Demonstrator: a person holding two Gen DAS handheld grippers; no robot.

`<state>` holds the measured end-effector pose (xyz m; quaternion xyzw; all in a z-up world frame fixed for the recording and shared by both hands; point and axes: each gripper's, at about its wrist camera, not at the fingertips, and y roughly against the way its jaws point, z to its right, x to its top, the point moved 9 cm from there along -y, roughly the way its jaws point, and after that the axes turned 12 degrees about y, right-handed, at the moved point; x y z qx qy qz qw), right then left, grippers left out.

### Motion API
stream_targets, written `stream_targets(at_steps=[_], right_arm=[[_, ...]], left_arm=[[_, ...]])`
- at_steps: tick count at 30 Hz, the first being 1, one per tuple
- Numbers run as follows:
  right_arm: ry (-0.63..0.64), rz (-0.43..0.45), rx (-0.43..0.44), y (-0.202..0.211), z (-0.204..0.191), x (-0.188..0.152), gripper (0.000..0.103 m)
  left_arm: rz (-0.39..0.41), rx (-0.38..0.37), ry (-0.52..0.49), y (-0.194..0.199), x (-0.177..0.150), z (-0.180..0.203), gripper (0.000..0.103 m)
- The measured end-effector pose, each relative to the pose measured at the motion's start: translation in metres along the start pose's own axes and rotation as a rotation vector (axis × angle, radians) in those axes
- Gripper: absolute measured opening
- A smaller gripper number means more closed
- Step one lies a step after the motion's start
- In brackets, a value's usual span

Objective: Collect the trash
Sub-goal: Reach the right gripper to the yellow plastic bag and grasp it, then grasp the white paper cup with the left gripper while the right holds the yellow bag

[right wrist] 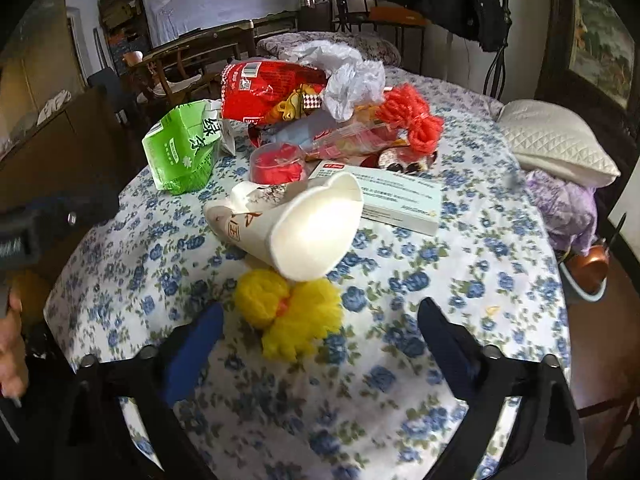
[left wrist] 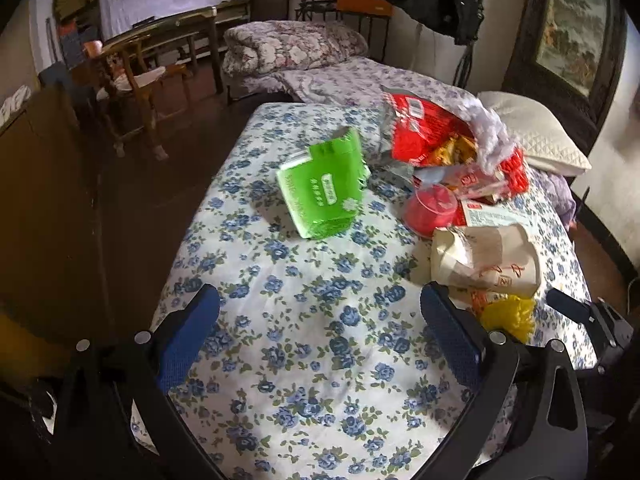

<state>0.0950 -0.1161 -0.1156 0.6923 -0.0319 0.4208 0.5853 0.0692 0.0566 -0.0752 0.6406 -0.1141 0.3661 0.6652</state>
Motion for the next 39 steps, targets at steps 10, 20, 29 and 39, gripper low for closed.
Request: stream_targets(at_steps=[10,20,29,39], right_arm=[[-0.105,0.075,0.053,0.041,0.024,-0.015,0.042],[-0.214,0.113,-0.088,0.064,0.096,-0.028,0.042],[-0.249,0.100,-0.049,0.059,0.104,-0.036,0.043],[-0.268,0.110,-0.011,0.058,0.105,-0.036,0.045]], left_arm=[[-0.042,0.020,0.014,-0.012,-0.008,0.001,0.096],[-0.105,-0.118,-0.049,-0.013,-0.021,0.060,0.096],[-0.196,-0.163,-0.066,-0.031,-0.013,0.136,0.096],[-0.228,-0.080,-0.100,-0.069,-0.020,0.150,0.096]])
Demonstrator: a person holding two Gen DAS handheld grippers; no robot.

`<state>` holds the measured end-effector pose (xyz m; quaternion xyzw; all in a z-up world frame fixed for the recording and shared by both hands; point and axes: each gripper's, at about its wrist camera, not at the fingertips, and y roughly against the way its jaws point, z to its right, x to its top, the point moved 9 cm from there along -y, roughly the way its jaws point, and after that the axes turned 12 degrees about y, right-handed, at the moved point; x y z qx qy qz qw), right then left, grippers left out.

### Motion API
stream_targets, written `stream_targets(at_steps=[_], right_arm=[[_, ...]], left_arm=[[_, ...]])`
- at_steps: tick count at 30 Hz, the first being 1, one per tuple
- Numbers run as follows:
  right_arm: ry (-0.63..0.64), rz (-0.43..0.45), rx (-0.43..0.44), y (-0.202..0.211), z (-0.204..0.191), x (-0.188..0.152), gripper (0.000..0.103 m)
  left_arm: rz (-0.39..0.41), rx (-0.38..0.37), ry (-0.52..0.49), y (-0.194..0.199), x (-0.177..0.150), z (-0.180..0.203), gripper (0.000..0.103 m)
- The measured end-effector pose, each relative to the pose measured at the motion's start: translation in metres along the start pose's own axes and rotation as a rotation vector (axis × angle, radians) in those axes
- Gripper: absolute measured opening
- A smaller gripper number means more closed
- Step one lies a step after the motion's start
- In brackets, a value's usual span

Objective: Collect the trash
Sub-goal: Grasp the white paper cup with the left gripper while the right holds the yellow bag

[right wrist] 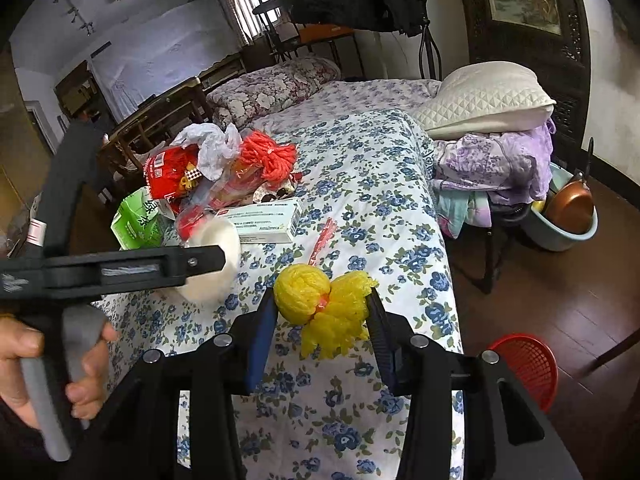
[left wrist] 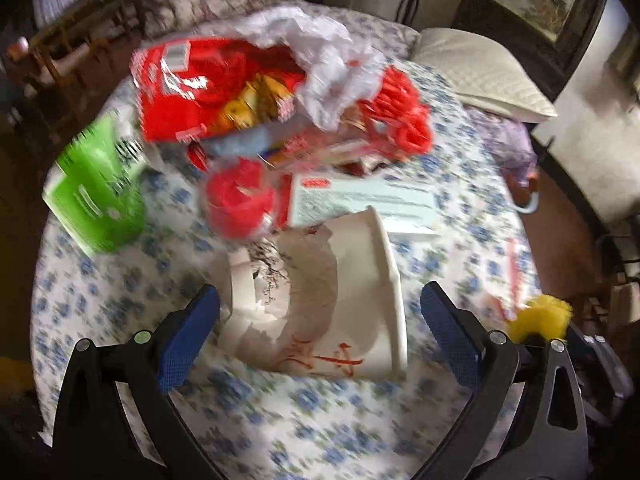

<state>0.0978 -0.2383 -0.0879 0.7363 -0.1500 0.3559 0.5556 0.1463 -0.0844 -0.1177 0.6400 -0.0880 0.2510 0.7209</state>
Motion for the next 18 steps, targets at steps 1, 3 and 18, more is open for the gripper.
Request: stream_targets(at_steps=[1,3,18], right_arm=[[0.002,-0.003,-0.001,-0.001,-0.001,0.000,0.045],[0.008,-0.009,-0.002,-0.002,-0.003,-0.001,0.045],[0.026,-0.018,-0.007,-0.006,-0.011,-0.004,0.045]], left_arm=[[-0.004,0.007,-0.012,-0.003,0.000,0.000,0.097],[-0.030,-0.014,-0.004,-0.004,-0.001,0.000,0.096],[-0.074,-0.083,0.047,-0.002,-0.006,-0.017,0.096]])
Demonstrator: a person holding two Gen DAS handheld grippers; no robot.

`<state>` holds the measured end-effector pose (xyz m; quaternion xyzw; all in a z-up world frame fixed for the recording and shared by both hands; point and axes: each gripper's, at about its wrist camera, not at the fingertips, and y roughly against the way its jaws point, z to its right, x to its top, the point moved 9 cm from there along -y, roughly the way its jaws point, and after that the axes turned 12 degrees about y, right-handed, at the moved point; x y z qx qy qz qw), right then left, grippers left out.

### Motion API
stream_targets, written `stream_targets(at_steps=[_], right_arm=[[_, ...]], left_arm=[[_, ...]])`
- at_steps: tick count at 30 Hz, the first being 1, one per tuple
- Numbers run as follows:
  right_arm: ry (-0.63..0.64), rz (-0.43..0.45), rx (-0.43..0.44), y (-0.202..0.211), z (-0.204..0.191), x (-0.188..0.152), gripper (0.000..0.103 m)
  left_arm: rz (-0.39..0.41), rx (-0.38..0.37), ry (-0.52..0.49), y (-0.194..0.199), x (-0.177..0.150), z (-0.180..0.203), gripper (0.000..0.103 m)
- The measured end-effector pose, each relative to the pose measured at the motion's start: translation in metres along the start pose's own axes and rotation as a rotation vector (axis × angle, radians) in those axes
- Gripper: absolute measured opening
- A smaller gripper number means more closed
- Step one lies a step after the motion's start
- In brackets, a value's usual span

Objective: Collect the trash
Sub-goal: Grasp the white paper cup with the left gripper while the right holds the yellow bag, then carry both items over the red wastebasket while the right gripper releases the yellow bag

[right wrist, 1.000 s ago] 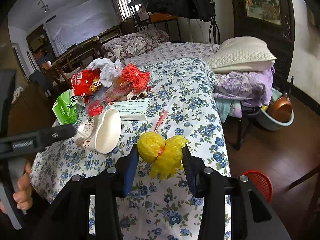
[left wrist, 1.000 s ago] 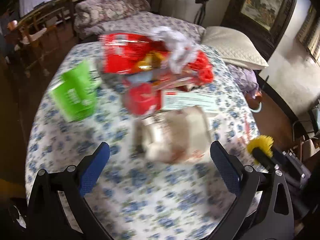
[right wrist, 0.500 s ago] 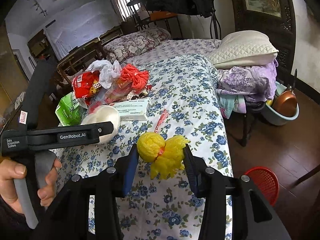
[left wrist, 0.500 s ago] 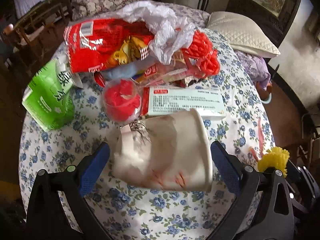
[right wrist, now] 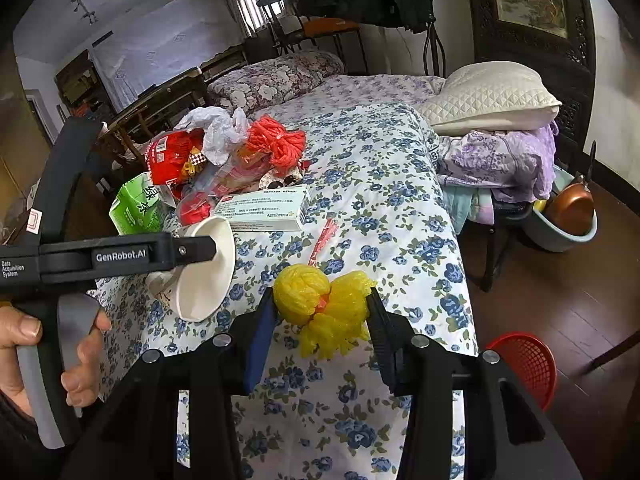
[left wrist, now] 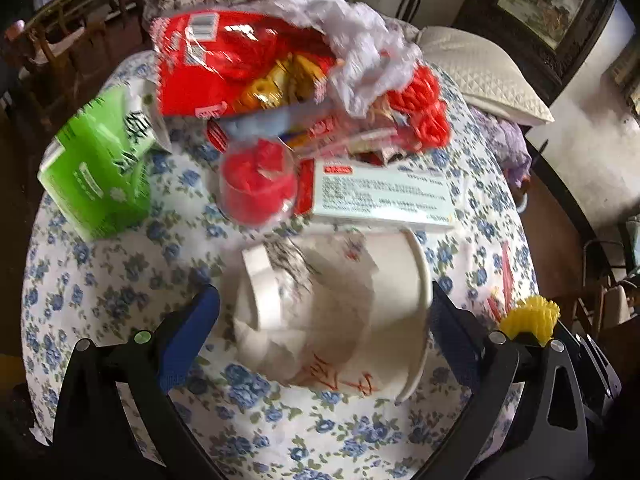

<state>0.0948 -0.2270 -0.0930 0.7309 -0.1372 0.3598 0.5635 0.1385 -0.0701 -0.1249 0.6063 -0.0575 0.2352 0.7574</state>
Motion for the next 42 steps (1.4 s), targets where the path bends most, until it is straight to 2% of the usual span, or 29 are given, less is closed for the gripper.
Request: stream_targets(at_steps=[4,7,8,9,10,14,19,26,36,42], right_arm=[[0.001,0.003,0.003,0.000,0.000,0.000,0.045],[0.001,0.003,0.002,0.000,0.000,0.000,0.045],[0.001,0.004,0.004,0.000,0.000,0.000,0.045],[0.001,0.004,0.003,0.000,0.000,0.000,0.045],[0.001,0.006,0.004,0.000,0.000,0.000,0.045],[0.000,0.007,0.006,0.001,-0.001,0.000,0.045],[0.000,0.013,0.006,0.002,-0.001,0.001,0.045],[0.000,0.008,0.004,0.004,0.000,0.001,0.046],[0.019,0.007,-0.011,0.009,0.004,0.001,0.044],[-0.011,0.054,-0.013,0.031,0.020,0.007,0.044]], left_arm=[[-0.012,0.010,-0.037,0.002,-0.008,0.005,0.096],[0.017,0.025,-0.082,0.007,-0.011,0.010,0.096],[0.029,0.030,-0.105,0.008,-0.010,0.013,0.091],[0.040,0.047,-0.133,0.008,-0.010,0.014,0.081],[0.047,0.070,-0.159,0.008,-0.009,0.015,0.081],[0.063,0.053,-0.162,0.009,-0.007,0.014,0.080],[0.130,0.079,-0.230,0.028,-0.010,0.009,0.080],[0.131,0.011,-0.258,0.036,-0.016,0.011,0.081],[0.152,-0.018,-0.264,0.041,-0.013,0.030,0.081],[0.153,-0.068,-0.247,0.045,-0.011,0.050,0.080]])
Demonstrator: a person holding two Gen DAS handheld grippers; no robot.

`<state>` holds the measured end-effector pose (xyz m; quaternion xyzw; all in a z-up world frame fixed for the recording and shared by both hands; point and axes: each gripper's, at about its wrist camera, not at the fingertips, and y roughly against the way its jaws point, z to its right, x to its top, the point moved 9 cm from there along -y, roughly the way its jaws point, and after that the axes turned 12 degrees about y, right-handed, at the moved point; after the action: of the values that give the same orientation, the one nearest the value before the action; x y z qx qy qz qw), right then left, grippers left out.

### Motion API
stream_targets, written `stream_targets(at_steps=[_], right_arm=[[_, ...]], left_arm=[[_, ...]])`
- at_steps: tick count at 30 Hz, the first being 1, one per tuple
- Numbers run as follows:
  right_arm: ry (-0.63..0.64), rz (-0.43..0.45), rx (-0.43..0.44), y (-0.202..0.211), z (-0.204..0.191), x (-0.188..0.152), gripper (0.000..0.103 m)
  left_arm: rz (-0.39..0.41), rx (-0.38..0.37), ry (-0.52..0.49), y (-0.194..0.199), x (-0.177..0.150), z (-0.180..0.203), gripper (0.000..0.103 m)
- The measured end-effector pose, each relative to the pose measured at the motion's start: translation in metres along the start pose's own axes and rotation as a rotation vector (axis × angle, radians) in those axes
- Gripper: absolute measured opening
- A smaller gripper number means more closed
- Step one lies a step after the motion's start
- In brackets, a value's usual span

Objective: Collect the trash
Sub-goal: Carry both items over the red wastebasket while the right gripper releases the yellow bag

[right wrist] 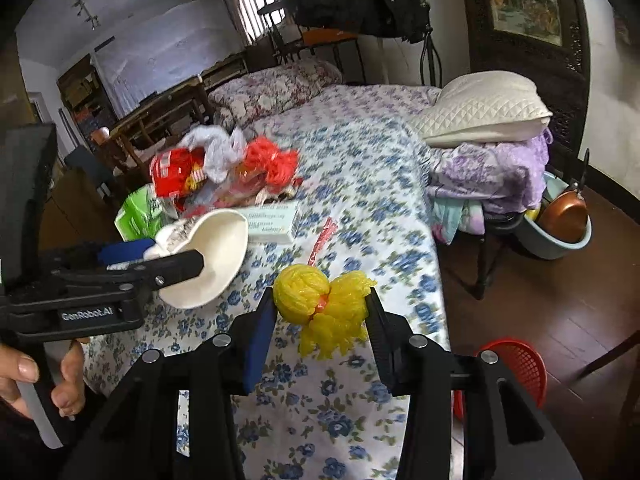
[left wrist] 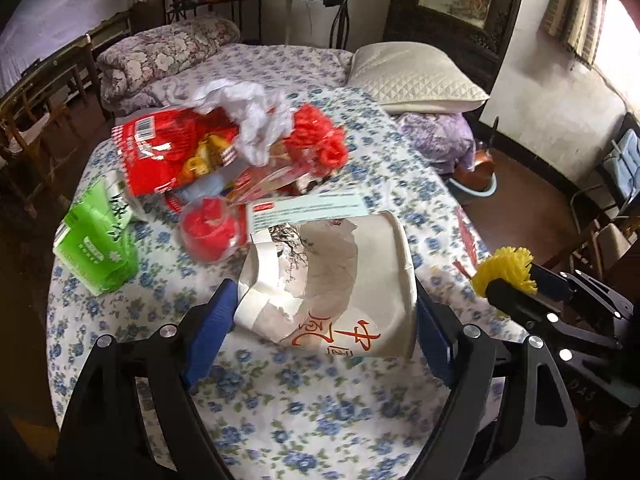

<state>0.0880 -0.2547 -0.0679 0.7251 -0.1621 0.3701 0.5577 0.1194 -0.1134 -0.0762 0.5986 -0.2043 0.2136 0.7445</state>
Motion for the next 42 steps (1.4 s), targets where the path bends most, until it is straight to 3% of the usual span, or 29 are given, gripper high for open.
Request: stream_targets(at_steps=[9,12,18,24,30,34,42], right_arm=[[-0.151,0.055,-0.057,0.033,0.073,-0.016,0.044],[-0.214,0.056,-0.083,0.038,0.100,-0.030,0.044],[-0.350,0.169,-0.120,0.061,0.135,-0.036,0.044],[-0.379,0.095,-0.202,0.055,0.174,-0.067,0.044],[-0.553,0.005,-0.306,0.047,0.245,-0.150,0.045],[-0.746,-0.024,-0.207,0.021,0.270,-0.205,0.045],[-0.880,-0.082,-0.098,-0.024,0.281,-0.257,0.045]], left_arm=[[0.006,-0.056,-0.024,0.001,-0.001,0.031,0.080],[-0.004,-0.084,-0.077,-0.002,-0.007,0.056,0.081],[-0.036,-0.169,-0.138,-0.011,-0.014,0.119,0.080],[-0.139,-0.257,-0.187,-0.038,-0.031,0.197,0.080],[-0.299,-0.306,-0.153,-0.085,-0.061,0.248,0.081],[-0.388,-0.297,-0.127,-0.119,-0.087,0.272,0.081],[-0.480,-0.258,-0.132,-0.167,-0.125,0.297,0.081]])
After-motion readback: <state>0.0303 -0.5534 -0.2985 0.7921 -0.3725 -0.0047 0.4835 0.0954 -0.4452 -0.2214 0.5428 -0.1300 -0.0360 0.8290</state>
